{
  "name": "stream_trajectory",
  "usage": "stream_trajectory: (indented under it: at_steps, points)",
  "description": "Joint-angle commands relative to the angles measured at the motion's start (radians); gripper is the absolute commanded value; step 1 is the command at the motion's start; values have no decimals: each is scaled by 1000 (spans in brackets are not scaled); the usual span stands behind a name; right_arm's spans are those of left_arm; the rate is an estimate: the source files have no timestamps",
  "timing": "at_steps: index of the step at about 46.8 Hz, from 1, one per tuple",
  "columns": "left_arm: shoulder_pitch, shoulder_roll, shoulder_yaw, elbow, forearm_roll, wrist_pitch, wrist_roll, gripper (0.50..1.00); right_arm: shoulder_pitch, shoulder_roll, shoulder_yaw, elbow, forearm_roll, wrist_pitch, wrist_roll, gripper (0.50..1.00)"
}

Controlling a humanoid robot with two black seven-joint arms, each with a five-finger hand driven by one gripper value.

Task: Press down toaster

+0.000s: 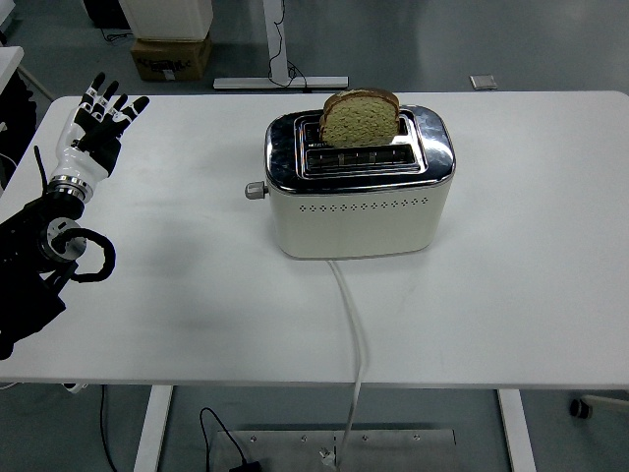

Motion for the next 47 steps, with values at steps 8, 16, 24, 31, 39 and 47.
stream_trajectory:
  at_steps: [8,16,24,31,39,47]
  points:
    - [0,4,-20,0,-1,-2,0,1000,0,0,1,0,0,0,0,998]
    - [3,4,-38,0,-6,-2,0,1000,0,0,1,0,0,0,0,998]
    - [6,1,-37,0,-5,-2,0,1000,0,0,0,0,0,0,0,998]
    - [15,-2,-37,-2,-5,0,0,1000,0,0,1,0,0,0,0,998]
    - [20,-3,-37,-2,-5,4,0,1000,0,0,0,0,0,0,0,998]
    - [20,-3,-38,-2,-5,24,0,1000,0,0,1,0,0,0,0,998]
